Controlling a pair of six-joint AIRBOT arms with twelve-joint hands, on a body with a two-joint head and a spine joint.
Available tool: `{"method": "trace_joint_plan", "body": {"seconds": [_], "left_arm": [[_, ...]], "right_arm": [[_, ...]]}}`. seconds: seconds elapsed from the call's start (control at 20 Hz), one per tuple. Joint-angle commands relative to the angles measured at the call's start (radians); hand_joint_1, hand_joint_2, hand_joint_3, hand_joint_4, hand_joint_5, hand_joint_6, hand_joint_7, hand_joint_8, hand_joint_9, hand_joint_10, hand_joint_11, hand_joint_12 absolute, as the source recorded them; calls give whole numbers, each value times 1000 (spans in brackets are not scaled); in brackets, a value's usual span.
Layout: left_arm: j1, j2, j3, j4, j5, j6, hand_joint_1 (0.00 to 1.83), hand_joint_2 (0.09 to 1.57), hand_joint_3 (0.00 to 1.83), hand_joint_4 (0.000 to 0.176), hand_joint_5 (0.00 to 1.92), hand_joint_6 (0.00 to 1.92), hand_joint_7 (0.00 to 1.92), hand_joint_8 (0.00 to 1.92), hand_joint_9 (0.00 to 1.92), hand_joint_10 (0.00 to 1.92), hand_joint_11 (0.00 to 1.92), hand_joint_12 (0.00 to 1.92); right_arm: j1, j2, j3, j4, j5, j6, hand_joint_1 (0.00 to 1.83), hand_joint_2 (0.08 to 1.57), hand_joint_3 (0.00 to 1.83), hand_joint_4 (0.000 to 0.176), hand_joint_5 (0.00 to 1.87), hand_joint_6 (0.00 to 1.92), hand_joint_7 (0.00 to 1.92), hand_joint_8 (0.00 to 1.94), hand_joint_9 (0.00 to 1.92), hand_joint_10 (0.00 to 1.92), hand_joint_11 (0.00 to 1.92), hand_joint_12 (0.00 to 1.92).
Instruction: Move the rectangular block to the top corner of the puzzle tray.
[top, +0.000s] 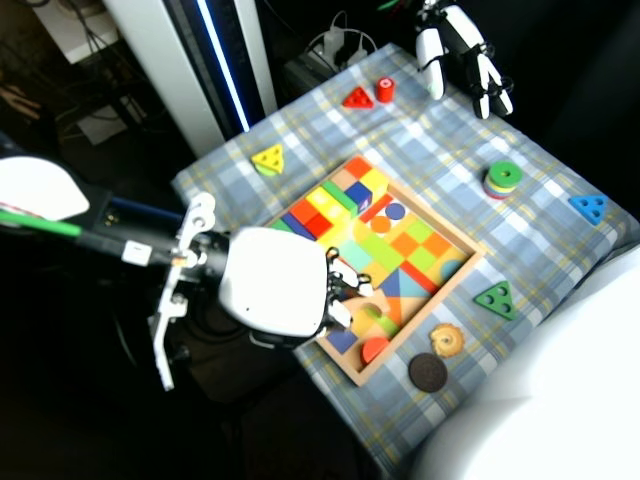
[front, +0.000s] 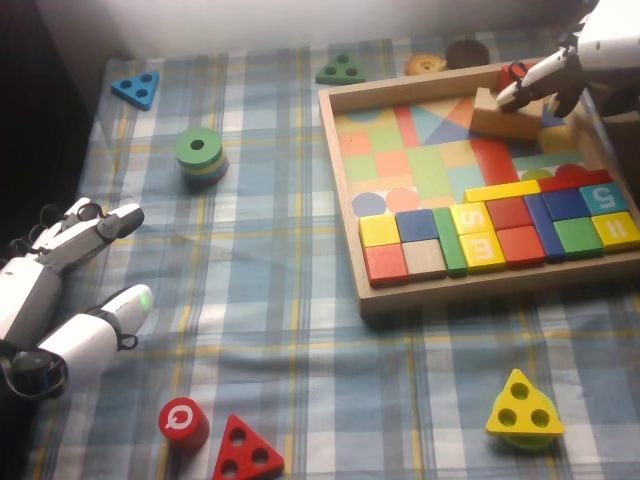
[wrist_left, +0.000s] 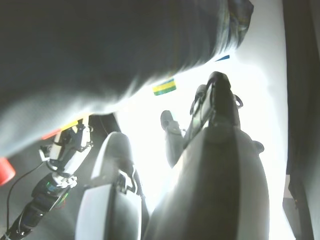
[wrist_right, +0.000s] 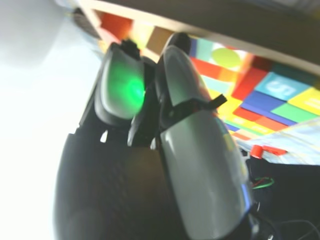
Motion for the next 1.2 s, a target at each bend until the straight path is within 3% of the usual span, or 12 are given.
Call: {"method": "trace_joint_plan", "body": {"seconds": [0.0,0.05,0.1,0.2,0.25,0.35,0.4,0.5,0.55,0.7,0.95,1.15], "left_arm": [[-2,5,-2,38,-109,-7,761,1347,0,69,425,6,53,3,79,5,0,0],[-2,5,-3,37,-109,-7,737,1348,1,87,423,4,54,1,78,3,0,0],[-2,5,-3,37,-109,-7,734,1350,2,90,419,2,47,0,76,2,0,0],[-2,5,-4,37,-110,-7,740,1349,1,87,426,3,58,3,76,1,0,0],[-2,5,-4,37,-110,-7,726,1357,3,84,416,1,56,2,77,2,0,0],[-2,5,-3,37,-109,-7,721,1354,2,83,419,3,55,1,80,2,0,0],[-2,5,-4,37,-109,-7,698,1361,4,94,414,0,54,0,76,1,0,0],[-1,5,-4,36,-109,-7,735,1357,0,87,429,5,61,2,73,1,0,0],[-1,5,-5,36,-109,-7,748,1354,0,85,426,3,50,0,64,0,0,0],[-1,5,-5,36,-109,-7,721,1353,0,80,437,3,51,0,68,1,0,0],[0,6,-5,33,-109,-7,748,1356,1,68,434,1,62,5,66,2,0,0],[0,6,-6,33,-109,-7,730,1355,0,88,414,2,47,1,58,2,0,0]], "right_arm": [[11,4,-6,28,-17,-9,1523,1248,6,0,401,2,1051,1845,1450,1921,1520,1921],[15,4,-17,28,-16,-10,1351,1221,0,0,418,5,793,1404,1466,1921,1553,1921],[24,4,-26,28,-16,-15,1356,1195,0,0,405,9,840,1293,1466,1921,1548,1921],[45,4,-36,28,-16,-33,1497,1239,2,0,401,4,1101,1902,1427,1921,1498,1921],[53,4,-38,28,-16,-36,1467,1247,5,33,393,1,1275,1933,1415,1921,1483,1921],[62,4,-38,27,-17,-38,1497,1240,0,38,379,5,1268,1941,1412,1921,1488,1921],[67,4,-39,27,-17,-38,1520,1231,0,14,397,6,1109,1937,1410,1921,1470,1921],[79,4,-43,27,-17,-38,1345,1244,16,0,415,5,729,1510,1280,1921,1392,1921],[88,4,-48,27,-17,-38,1566,1221,3,0,420,3,829,1841,1333,1921,1455,1921],[107,27,-75,27,-18,-38,1528,1237,7,0,420,0,1420,1940,1553,1921,1628,1921],[116,71,-101,27,-23,-35,1527,1244,5,0,393,0,1388,1941,1588,1921,1645,1921],[111,100,-127,14,-41,-33,1465,1255,7,18,394,5,1283,1941,1538,1921,1602,1921]]}}
